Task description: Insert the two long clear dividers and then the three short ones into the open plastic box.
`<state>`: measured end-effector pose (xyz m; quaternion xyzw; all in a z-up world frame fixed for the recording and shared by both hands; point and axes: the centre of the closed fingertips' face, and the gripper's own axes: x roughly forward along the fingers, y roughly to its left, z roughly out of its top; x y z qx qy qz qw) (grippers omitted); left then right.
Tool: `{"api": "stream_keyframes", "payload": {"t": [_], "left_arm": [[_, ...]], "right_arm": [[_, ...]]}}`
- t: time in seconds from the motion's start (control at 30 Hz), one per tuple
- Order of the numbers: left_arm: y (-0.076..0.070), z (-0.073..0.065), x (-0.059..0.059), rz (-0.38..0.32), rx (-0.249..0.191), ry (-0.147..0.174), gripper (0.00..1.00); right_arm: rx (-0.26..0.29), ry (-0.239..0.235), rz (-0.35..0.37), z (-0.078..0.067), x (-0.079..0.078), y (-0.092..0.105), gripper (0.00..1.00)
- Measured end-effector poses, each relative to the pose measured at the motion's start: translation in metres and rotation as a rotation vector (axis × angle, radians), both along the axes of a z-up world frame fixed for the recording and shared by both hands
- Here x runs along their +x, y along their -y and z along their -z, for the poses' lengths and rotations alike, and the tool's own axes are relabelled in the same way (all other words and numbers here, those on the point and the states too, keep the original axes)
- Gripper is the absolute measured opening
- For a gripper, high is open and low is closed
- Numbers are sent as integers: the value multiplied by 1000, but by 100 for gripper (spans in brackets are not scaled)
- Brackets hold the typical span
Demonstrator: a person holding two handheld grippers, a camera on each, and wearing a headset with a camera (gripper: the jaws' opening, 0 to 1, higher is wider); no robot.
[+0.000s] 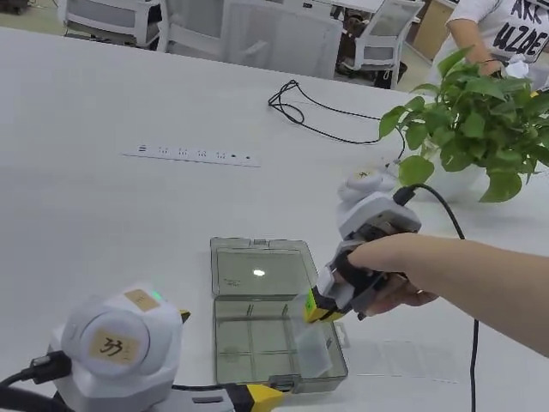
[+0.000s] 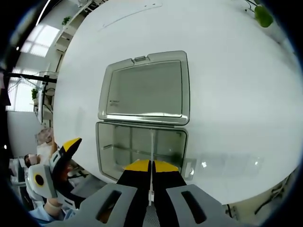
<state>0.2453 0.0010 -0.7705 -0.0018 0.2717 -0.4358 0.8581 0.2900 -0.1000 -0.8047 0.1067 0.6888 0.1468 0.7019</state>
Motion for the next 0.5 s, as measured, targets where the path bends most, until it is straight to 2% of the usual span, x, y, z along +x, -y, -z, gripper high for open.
{"api": "stream_keyframes", "payload": {"t": [0.5], "left_arm": [[2, 4, -1, 8, 3, -10, 92]], "right_arm": [[-51, -17, -50, 3, 0, -4, 2]]}}
